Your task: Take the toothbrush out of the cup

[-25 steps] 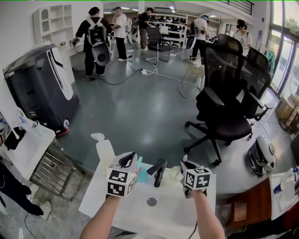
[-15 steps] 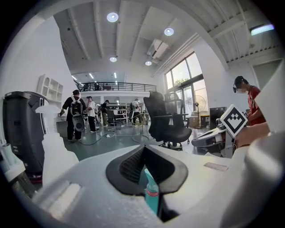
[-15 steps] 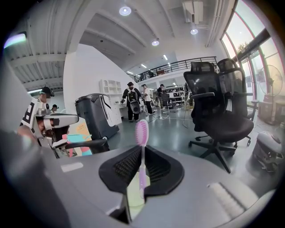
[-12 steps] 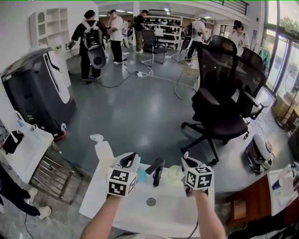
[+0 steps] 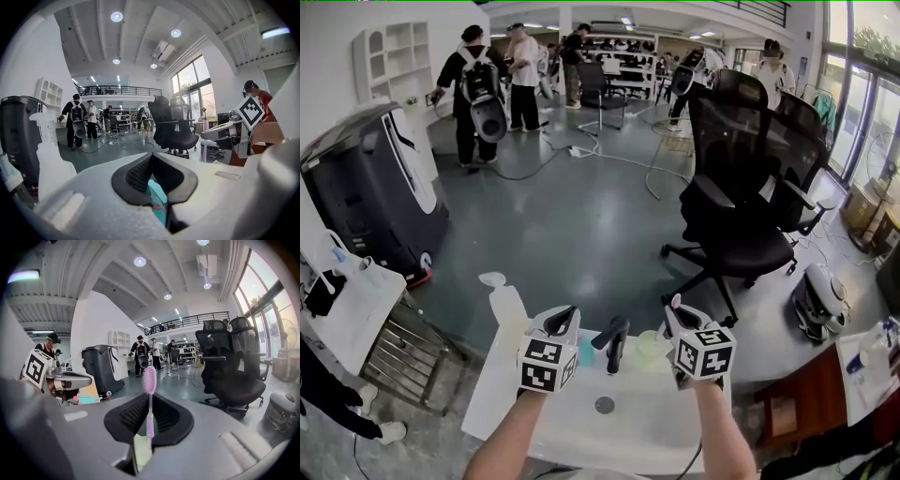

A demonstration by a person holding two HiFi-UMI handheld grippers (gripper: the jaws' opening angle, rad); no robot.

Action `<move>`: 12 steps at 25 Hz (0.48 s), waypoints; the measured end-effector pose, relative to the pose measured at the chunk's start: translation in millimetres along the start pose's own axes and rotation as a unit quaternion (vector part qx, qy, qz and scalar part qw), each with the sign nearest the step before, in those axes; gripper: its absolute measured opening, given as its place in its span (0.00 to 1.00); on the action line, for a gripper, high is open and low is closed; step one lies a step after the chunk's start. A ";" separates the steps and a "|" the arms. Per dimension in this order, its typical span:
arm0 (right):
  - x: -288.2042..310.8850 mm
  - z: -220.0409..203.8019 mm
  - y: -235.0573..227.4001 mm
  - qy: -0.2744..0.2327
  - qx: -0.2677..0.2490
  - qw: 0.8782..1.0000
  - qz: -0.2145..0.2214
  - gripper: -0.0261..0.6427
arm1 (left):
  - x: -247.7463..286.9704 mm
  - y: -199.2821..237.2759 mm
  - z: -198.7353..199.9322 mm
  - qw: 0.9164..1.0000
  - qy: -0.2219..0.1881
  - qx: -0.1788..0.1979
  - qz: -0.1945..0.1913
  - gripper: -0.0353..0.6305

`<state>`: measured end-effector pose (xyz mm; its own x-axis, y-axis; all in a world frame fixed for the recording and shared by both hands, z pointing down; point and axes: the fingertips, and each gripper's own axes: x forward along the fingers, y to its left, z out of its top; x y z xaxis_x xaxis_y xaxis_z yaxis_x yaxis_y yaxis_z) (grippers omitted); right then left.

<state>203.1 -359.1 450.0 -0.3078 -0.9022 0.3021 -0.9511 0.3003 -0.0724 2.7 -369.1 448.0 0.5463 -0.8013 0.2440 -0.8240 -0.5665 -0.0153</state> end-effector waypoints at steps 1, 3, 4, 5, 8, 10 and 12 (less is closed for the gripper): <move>-1.5 4.5 1.2 -0.005 -0.002 1.000 0.001 0.08 | 0.3 -0.1 0.2 1.000 0.000 0.000 -0.001 0.05; -5.0 13.4 2.8 -0.016 -0.006 1.000 0.001 0.08 | 1.2 -0.3 0.6 1.000 -0.001 0.001 -0.002 0.05; -6.8 17.8 3.4 -0.021 -0.008 1.000 0.000 0.08 | 1.6 -0.4 1.0 1.000 -0.001 0.001 -0.002 0.05; -8.6 22.0 4.2 -0.026 -0.011 1.000 0.000 0.08 | 1.8 -0.3 1.7 1.000 -0.002 0.002 -0.002 0.05; -13.9 32.7 8.0 -0.038 -0.021 0.999 -0.001 0.07 | 1.6 0.3 5.3 1.000 -0.004 0.004 -0.003 0.05; -17.2 38.5 10.8 -0.045 -0.026 0.999 -0.002 0.07 | 1.2 1.4 8.3 1.000 -0.007 0.004 -0.002 0.05; -20.4 43.7 12.5 -0.052 -0.031 0.998 -0.002 0.07 | 1.2 2.7 11.2 1.000 -0.010 0.004 -0.001 0.05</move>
<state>196.3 -350.5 401.4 -0.3082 -0.9297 0.2019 -0.9499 0.3122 -0.0124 2.9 -373.7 437.3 0.5512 -0.8035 0.2249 -0.8214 -0.5699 -0.0232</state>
